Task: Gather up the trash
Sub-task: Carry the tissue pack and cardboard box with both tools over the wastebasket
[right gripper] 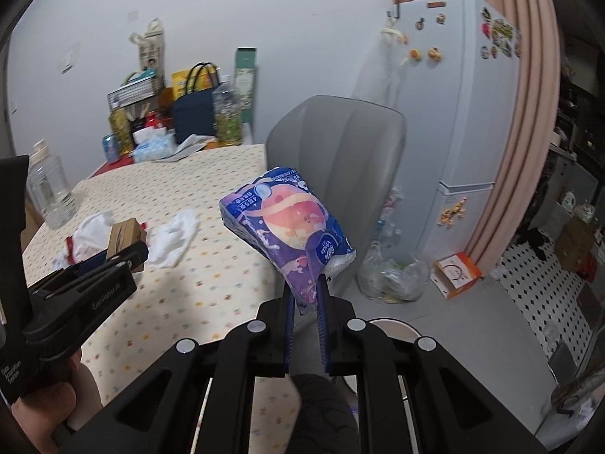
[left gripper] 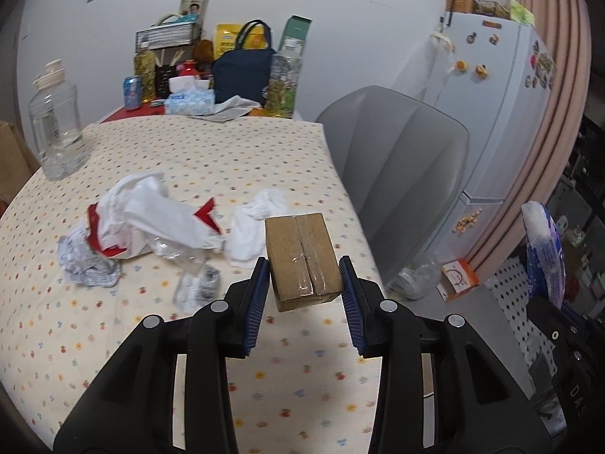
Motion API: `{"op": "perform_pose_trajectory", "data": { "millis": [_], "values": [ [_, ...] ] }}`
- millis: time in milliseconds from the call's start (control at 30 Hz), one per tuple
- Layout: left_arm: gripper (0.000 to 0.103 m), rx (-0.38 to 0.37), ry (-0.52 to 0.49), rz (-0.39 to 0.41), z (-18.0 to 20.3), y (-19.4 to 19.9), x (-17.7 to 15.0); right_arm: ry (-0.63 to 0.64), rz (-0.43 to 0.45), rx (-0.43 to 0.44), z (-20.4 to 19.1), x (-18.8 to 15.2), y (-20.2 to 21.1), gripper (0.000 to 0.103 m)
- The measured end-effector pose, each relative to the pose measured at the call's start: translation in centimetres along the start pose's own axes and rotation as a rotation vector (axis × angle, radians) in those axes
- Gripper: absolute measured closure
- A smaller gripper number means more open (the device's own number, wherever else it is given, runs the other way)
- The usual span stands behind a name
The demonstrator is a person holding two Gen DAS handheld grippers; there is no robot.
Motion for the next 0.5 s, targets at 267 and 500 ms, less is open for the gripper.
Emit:
{"op": "perform_pose_trajectory", "data": {
  "millis": [267, 500],
  "values": [
    [0.065, -0.023, -0.095, -0.037, 5.2, -2.1, 0.5, -0.076, -0.02, -0.02, 4.1, 0.3, -1.9, 0.091],
    [0.065, -0.027, -0.171, -0.09, 9.4, -5.1, 0.8, -0.153, -0.04, -0.034, 8.3, 0.4, -4.2, 0.091]
  ]
}}
Point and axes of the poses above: each gripper's, at about its wrist camera, not at the fingertips, and y roughly against the way its jaws point, z to its right, x to its top, the point moved 1 cm from there along -y, roughly the way its jaws point, and after that the axes turned 12 degrees about -z, right-handed, at the moved point
